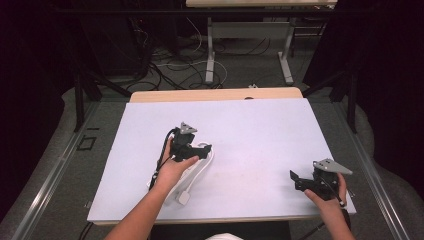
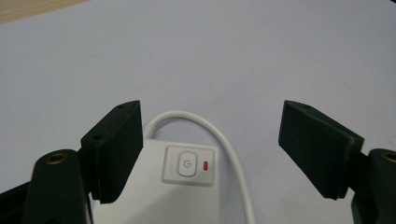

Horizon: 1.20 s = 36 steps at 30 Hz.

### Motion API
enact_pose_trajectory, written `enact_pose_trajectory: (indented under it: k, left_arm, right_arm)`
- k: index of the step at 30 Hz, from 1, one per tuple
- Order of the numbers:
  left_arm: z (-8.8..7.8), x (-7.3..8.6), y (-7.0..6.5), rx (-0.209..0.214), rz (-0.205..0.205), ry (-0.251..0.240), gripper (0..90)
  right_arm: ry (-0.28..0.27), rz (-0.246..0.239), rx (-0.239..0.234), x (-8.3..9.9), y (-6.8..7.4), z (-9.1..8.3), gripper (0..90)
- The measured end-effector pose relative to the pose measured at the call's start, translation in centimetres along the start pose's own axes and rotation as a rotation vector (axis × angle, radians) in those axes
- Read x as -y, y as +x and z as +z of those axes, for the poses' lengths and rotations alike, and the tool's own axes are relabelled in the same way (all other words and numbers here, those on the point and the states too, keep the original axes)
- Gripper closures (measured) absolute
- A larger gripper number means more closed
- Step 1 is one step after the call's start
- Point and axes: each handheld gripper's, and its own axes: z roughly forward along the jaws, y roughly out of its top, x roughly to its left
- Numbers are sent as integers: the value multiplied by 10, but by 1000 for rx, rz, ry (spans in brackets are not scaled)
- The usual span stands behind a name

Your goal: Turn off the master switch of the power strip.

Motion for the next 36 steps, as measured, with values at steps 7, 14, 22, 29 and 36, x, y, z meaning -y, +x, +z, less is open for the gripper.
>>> enact_pose_trajectory:
  k: [7, 14, 22, 29, 36]
  left_arm:
    - [-7, 2, -1, 6, -33, -25, 96]
    - [-14, 5, -2, 13, -33, -48, 3]
    - [-25, 9, -3, 33, -26, -68, 3]
    - [-38, 13, -6, 36, -5, -57, 3]
    - [-50, 18, -5, 39, -7, -76, 3]
  right_arm:
    - [8, 14, -5, 0, 1, -1, 65]
    - [-2, 0, 1, 0, 0, -1, 65]
    - [-1, 0, -2, 0, 0, 0, 65]
    - [-2, 4, 2, -1, 1, 0, 65]
    - [1, 0, -5, -1, 1, -1, 65]
